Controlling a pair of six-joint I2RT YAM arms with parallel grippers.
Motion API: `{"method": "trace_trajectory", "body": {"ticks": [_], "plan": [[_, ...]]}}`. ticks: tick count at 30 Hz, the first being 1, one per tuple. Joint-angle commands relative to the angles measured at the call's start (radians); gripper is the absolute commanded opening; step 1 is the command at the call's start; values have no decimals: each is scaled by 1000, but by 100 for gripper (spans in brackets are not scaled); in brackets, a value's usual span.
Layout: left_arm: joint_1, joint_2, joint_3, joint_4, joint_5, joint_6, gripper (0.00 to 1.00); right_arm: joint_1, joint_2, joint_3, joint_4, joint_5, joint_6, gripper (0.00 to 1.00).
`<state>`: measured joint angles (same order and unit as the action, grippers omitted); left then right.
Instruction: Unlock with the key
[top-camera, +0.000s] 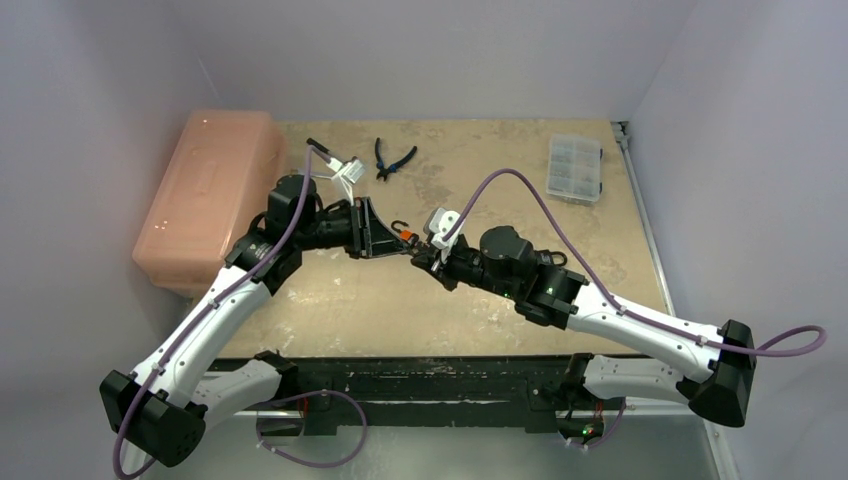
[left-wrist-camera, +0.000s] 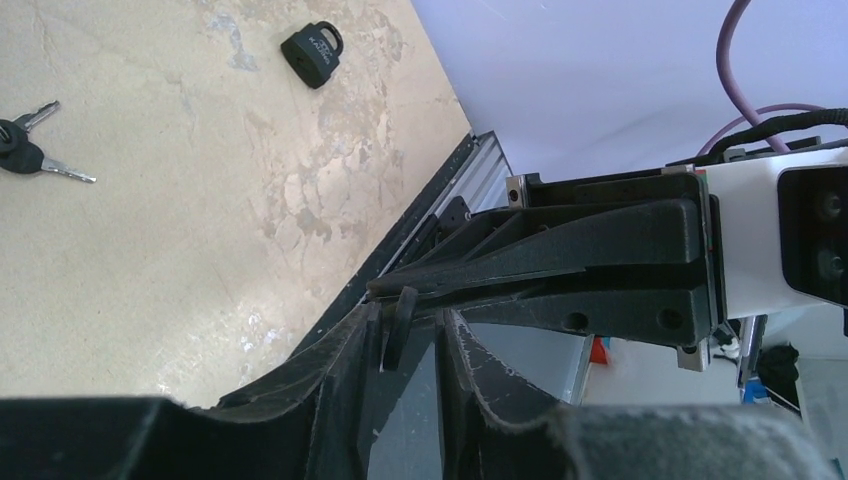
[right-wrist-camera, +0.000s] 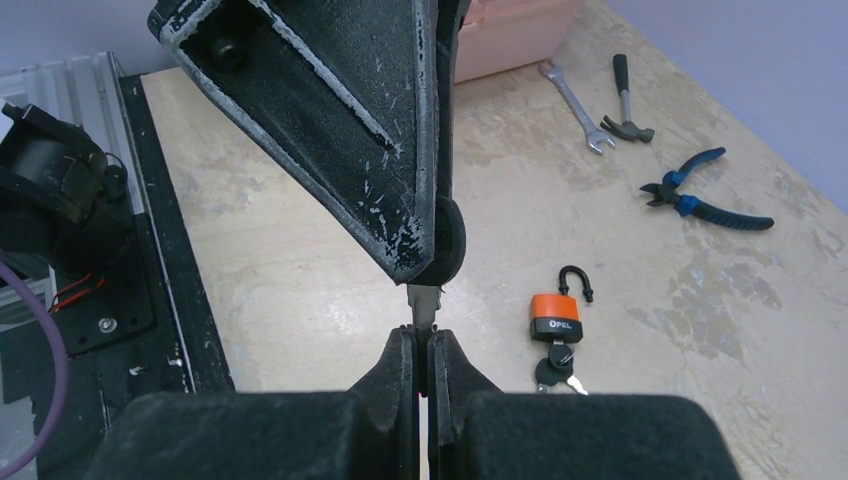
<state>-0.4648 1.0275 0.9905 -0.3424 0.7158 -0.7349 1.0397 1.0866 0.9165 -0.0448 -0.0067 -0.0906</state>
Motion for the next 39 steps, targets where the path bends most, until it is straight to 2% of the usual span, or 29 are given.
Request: {"method": "trace_trajectory", "body": {"ticks": [1, 21, 27, 30, 36, 39], "plan": [[0, -17, 47, -26, 16, 48, 29, -1, -6, 34, 30, 9, 0, 0], [0, -12, 40, -4, 37, 76, 24, -1, 32, 58, 3, -72, -6, 0], [0, -24, 39, 15, 51, 82, 30, -1, 62, 74, -12, -118, -9, 0], [0, -26, 39, 12, 53, 91, 30, -1, 74, 81, -18, -135, -9, 0], [0, -30, 37, -11, 51, 108, 21, -1, 85, 90, -24, -138, -12, 0], [0, -30, 35, -19, 45, 117, 8, -1, 89, 94, -27, -144, -14, 0]]}}
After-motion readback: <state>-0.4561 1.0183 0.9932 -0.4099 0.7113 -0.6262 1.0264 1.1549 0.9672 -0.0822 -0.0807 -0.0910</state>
